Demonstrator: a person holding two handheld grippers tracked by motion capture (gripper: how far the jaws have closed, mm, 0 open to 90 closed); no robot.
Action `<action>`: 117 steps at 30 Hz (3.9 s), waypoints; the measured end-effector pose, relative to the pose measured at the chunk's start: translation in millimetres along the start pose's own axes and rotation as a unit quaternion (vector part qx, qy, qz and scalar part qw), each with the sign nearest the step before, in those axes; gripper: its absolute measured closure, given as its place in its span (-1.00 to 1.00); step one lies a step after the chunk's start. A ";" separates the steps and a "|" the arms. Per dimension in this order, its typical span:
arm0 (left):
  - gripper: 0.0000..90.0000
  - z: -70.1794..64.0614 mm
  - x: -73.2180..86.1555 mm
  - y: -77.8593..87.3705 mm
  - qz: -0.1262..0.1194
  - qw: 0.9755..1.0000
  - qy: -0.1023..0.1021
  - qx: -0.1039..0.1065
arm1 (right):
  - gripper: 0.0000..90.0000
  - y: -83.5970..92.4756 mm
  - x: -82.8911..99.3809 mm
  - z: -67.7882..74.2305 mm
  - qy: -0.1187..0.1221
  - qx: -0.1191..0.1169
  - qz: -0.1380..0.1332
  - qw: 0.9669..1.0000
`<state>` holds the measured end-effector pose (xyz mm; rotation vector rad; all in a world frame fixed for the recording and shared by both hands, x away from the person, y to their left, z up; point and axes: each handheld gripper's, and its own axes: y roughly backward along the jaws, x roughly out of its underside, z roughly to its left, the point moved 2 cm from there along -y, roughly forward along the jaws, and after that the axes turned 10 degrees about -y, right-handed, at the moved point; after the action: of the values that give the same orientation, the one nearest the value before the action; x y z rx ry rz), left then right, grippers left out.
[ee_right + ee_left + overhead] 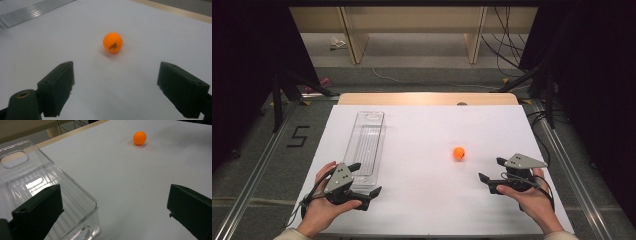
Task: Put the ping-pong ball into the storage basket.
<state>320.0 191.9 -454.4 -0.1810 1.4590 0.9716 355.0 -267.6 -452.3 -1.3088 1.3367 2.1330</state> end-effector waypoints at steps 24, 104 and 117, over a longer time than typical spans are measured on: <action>-1.00 0.9 1.0 1.9 0.003 1.000 -0.003 -0.005 | -0.65 -49.5 -23.9 10.4 0.020 -0.006 0.022 1.000; -0.99 7.8 2.1 -2.9 -0.005 1.000 -0.010 -0.007 | -0.25 -132.7 -37.1 2.8 0.025 0.026 0.100 0.994; -0.98 8.2 2.0 -2.5 -0.006 1.000 -0.011 -0.007 | -0.11 -135.6 -36.4 4.6 0.028 0.028 0.107 0.993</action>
<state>327.3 196.5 -455.9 -0.1882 1.4289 0.9725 460.3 -186.0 -496.9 -1.2635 1.6135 2.1913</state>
